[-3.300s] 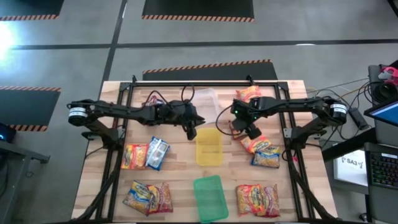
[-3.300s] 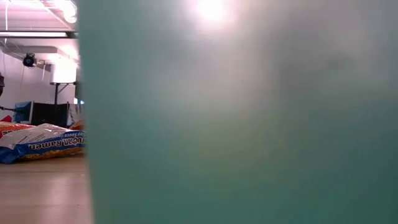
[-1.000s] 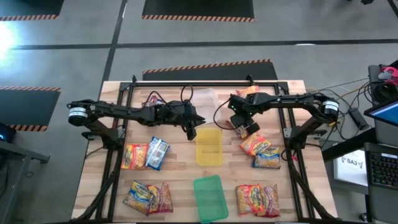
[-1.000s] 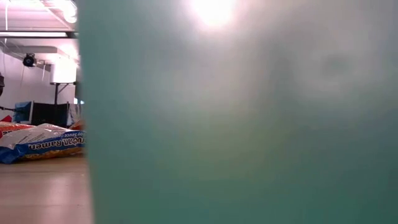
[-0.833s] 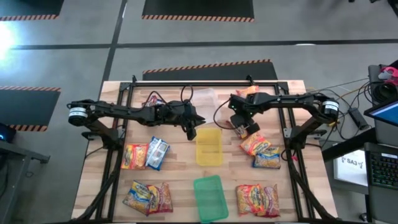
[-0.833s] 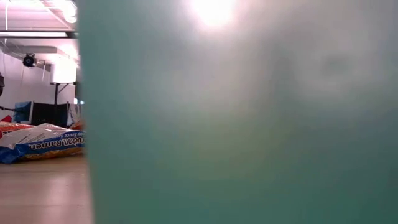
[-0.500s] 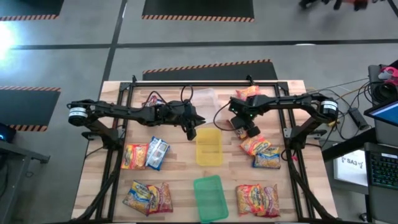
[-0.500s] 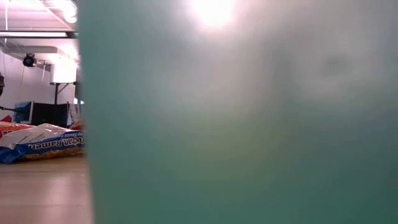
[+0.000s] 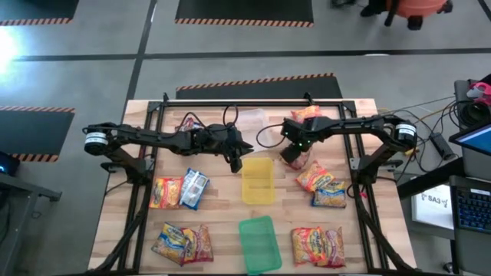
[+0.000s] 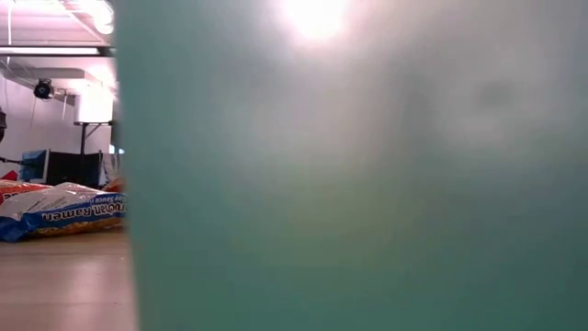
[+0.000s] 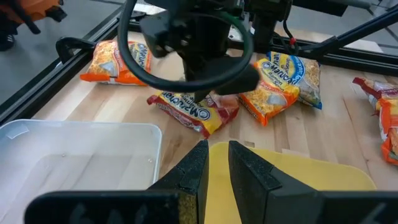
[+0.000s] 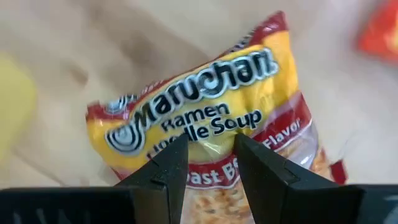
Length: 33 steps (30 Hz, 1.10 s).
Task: Sort Maruchan noodles
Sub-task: Put the red noodle pack into the transparent bin
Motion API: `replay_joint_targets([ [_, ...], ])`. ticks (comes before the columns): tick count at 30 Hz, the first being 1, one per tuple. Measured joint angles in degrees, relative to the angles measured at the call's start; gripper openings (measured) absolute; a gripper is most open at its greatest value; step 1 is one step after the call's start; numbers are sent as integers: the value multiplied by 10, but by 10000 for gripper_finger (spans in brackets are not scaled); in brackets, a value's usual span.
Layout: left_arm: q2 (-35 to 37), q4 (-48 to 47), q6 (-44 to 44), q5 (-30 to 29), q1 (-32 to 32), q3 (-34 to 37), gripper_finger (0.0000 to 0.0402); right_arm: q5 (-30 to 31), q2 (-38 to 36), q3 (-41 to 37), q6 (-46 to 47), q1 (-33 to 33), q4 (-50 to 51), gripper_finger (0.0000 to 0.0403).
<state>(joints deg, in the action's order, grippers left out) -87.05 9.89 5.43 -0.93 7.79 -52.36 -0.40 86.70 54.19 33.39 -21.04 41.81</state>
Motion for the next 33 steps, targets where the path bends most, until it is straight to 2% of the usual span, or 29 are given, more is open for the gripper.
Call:
replay_joint_targets([
  [3, 0, 0, 0, 0, 0, 0, 45, -9, 0, 2, 102, 0, -4, 132],
  [5, 0, 0, 0, 0, 0, 0, 45, -15, 0, 10, 87, 0, 6, 136],
  [9, 0, -2, 0, 0, 0, 0, 45, -17, -2, 47, -27, 0, 54, 141],
  [14, 0, -2, 0, 0, 0, 0, 45, -8, -3, 75, -297, 8, 95, 140],
  [19, 0, -3, 0, 0, 0, 0, 45, -5, -3, 58, -490, 14, 83, 139],
  [29, 0, -5, 2, 0, -1, 0, 45, -10, -3, 19, -664, 14, 56, 139],
  [33, 0, -5, 2, 0, -1, 0, 45, -10, -4, 1, -690, 14, 37, 139],
])
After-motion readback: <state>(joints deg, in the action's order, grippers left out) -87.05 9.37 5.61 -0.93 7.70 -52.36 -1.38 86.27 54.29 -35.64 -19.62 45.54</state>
